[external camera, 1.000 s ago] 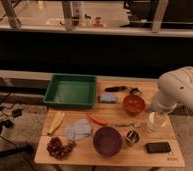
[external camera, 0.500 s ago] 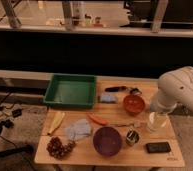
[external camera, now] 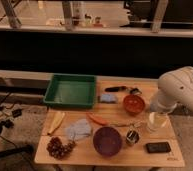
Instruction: Stack bowls on top of each other
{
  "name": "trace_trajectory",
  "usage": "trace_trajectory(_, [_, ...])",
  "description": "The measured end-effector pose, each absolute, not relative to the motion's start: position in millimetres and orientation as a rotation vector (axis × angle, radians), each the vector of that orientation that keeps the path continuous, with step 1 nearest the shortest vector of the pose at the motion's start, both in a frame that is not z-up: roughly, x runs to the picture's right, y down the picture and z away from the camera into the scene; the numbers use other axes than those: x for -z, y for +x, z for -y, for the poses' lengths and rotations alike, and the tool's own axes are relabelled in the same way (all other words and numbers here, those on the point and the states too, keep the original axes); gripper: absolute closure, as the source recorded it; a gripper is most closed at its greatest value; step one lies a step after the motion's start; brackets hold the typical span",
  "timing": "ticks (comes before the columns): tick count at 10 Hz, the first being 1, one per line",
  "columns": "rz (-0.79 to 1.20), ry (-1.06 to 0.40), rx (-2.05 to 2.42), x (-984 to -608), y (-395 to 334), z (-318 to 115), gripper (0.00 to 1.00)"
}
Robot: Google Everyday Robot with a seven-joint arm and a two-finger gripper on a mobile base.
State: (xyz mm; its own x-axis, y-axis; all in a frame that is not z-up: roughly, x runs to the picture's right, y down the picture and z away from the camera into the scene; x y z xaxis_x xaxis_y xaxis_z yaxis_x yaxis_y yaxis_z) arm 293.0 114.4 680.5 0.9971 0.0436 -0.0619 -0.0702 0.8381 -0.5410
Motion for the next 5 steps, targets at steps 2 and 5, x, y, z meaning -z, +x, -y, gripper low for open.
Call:
trace_trajectory(2, [-0.054, -0.573, -0.059, -680.5, 293.4, -114.6, 0.2])
trace_trajectory(5, [-0.083, -0.537, -0.049, -703.7, 273.1, -99.7, 0.2])
